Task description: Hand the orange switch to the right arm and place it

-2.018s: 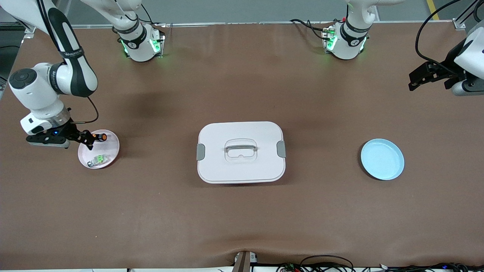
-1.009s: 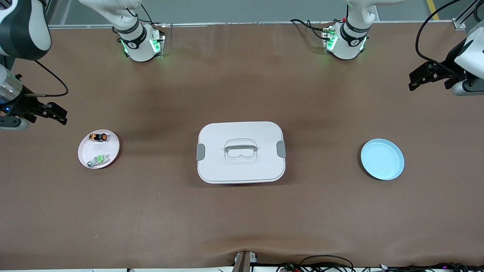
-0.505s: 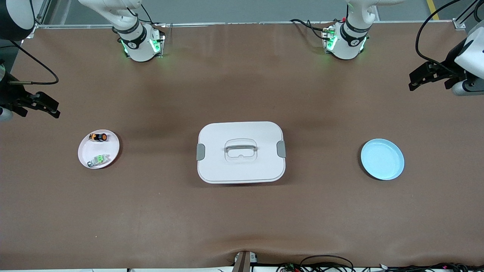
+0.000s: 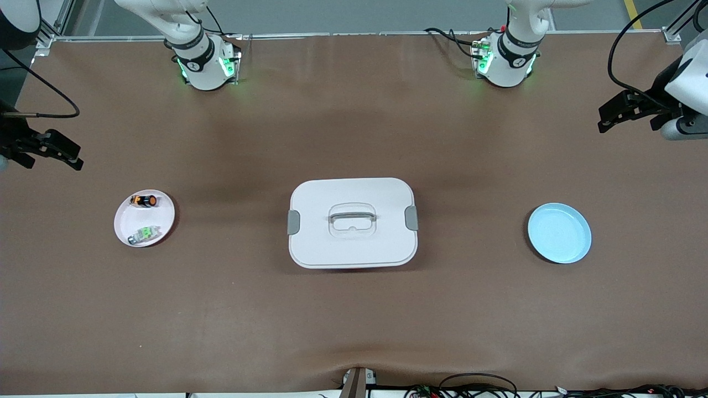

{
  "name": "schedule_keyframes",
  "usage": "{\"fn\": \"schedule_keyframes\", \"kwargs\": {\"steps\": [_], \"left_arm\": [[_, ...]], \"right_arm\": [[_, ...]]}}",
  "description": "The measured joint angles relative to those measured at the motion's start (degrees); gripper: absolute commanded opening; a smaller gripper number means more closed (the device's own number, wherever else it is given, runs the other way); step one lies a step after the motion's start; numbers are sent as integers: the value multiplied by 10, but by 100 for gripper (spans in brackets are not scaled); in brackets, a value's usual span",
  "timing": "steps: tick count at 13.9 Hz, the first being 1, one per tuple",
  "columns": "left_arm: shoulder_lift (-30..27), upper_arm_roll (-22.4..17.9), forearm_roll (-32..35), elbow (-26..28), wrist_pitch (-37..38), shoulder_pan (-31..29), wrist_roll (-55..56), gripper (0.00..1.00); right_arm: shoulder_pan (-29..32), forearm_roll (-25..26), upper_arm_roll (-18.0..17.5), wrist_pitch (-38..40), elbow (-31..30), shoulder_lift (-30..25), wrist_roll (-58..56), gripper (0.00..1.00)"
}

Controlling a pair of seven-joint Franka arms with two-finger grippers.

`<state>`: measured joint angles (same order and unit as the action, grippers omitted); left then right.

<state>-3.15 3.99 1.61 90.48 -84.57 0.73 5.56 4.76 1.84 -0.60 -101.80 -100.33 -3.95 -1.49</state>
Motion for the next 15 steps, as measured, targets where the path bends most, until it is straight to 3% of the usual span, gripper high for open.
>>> {"fn": "schedule_keyframes", "kwargs": {"steps": [12,15], "left_arm": [[0,0,0,-1,0,0,0,100],[0,0,0,-6,0,0,0,100]], "right_arm": [[-14,0,4,0,2,0,1,100],[-33,0,25,0,9,0,1,100]]}}
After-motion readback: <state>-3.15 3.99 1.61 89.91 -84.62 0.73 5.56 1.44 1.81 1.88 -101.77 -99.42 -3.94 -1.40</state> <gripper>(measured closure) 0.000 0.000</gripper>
